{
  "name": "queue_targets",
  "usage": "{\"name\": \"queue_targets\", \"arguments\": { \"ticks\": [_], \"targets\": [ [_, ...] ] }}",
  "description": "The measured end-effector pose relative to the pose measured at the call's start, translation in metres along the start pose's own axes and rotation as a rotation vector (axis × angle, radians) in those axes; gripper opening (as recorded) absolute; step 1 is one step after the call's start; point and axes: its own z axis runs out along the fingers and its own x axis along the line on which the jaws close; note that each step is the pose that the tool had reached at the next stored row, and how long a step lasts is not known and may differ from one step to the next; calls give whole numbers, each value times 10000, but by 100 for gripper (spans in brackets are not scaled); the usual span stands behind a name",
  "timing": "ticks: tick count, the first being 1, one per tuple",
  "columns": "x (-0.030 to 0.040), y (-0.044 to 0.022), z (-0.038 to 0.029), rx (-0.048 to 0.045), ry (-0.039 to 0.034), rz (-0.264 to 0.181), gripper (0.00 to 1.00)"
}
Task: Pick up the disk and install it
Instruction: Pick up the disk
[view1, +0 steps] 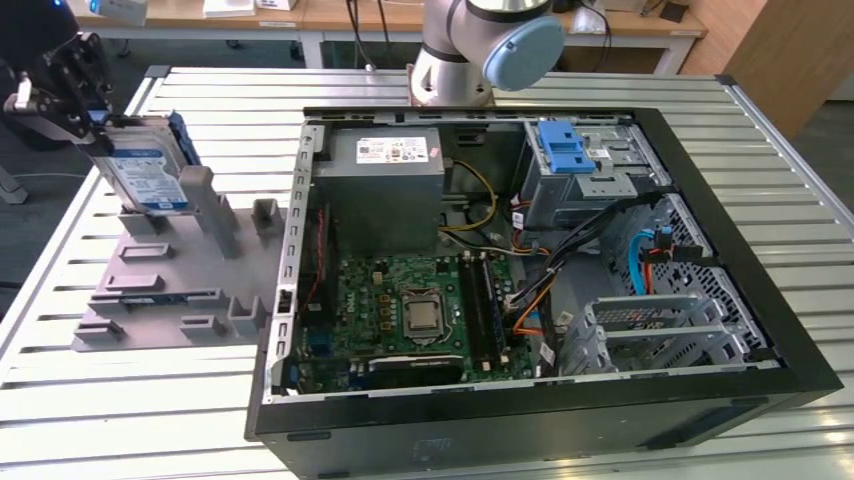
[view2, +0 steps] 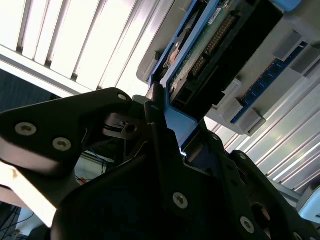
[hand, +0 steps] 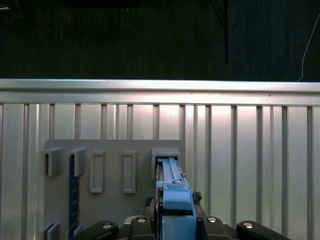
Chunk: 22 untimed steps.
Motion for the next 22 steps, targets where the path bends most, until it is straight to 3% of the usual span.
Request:
{"name": "queue_targets", "arguments": {
  "ticks": [22],
  "targets": [
    [-1, 1, -69, 0, 0, 0, 36]
  ]
}}
